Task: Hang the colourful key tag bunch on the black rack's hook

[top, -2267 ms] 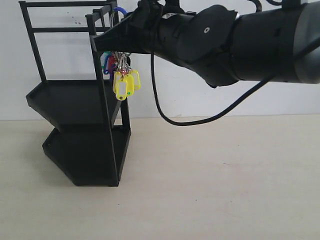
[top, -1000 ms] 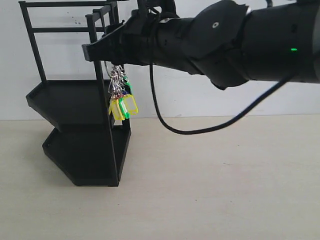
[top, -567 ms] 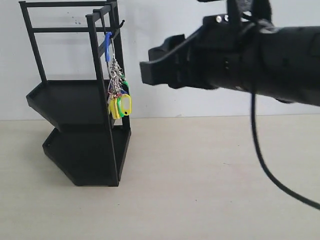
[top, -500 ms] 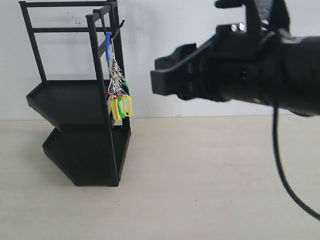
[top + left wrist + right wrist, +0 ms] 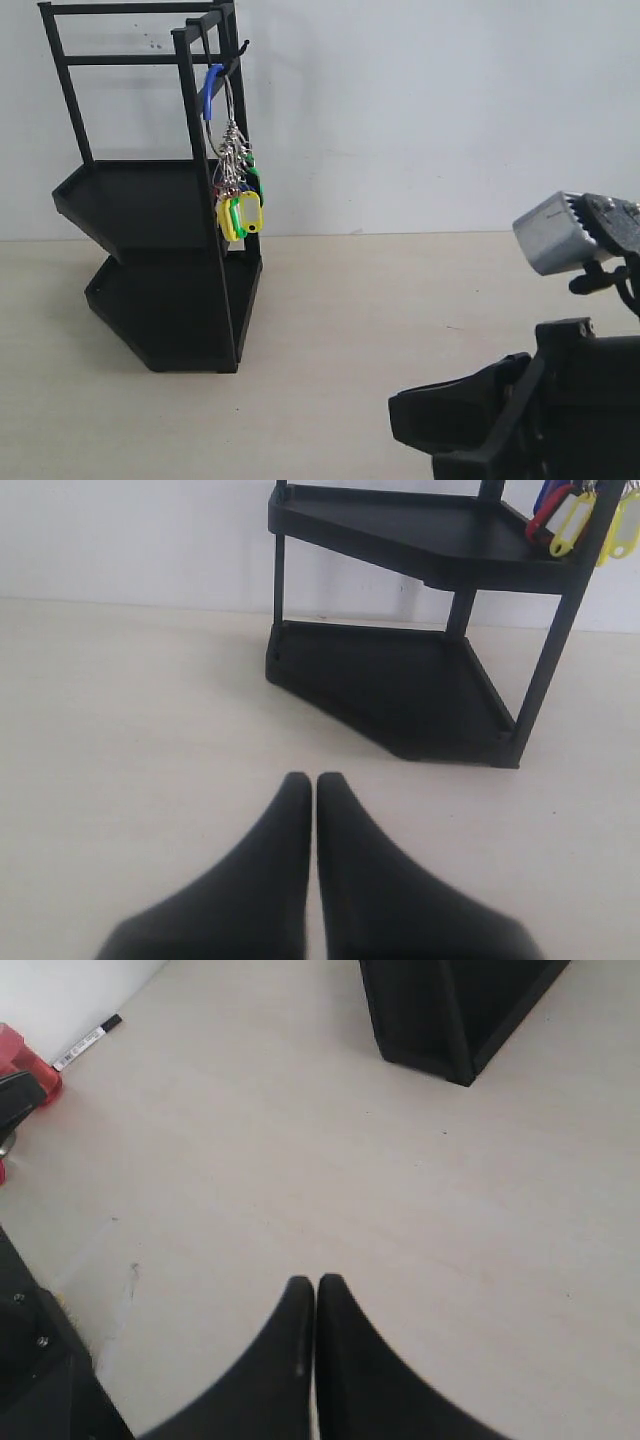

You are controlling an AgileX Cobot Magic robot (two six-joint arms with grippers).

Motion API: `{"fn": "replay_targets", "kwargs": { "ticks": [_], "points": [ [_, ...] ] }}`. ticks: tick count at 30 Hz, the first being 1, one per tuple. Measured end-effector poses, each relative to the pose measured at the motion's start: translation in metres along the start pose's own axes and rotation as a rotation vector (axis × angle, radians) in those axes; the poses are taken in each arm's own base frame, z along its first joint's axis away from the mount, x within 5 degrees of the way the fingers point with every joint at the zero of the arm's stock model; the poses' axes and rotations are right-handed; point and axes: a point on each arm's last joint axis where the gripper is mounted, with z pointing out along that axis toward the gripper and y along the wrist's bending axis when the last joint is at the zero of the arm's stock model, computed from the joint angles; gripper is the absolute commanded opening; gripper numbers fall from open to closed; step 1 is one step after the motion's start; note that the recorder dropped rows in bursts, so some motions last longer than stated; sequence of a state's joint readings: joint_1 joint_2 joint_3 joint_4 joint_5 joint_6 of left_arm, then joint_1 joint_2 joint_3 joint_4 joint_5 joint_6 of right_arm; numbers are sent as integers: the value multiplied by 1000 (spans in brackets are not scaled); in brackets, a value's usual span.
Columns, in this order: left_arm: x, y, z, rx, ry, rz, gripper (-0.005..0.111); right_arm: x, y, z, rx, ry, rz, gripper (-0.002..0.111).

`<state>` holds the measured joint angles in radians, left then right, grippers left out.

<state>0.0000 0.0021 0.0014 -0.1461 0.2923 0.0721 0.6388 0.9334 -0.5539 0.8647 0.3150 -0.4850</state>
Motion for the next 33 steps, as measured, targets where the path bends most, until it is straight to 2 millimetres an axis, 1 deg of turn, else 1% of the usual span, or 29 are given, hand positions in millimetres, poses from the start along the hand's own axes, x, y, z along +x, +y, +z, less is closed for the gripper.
{"fn": "replay_targets", "kwargs": {
  "ticks": [9, 13, 15, 18, 20, 22, 25, 30, 33],
  "points": [
    [0, 0, 0, 0, 0, 0, 4, 0, 0, 0, 0, 4, -6, 0],
    [0, 0, 0, 0, 0, 0, 4, 1, 1, -2, -3, 3, -54, 0],
    [0, 0, 0, 0, 0, 0, 4, 3, 2, -8, -13, -2, -74, 0],
    [0, 0, 0, 0, 0, 0, 4, 11, 4, -25, -35, -43, -108, 0],
    [0, 0, 0, 0, 0, 0, 4, 21, 2, -40, -34, -93, -130, 0],
    [0, 0, 0, 0, 0, 0, 4, 30, -5, -55, -4, -156, -127, 0],
    [0, 0, 0, 0, 0, 0, 4, 52, -17, -74, 69, -269, -117, 0],
    [0, 0, 0, 0, 0, 0, 4, 87, -33, -88, 202, -433, -95, 0],
    [0, 0, 0, 0, 0, 0, 4, 99, -38, -92, 271, -512, -89, 0]
  ]
}}
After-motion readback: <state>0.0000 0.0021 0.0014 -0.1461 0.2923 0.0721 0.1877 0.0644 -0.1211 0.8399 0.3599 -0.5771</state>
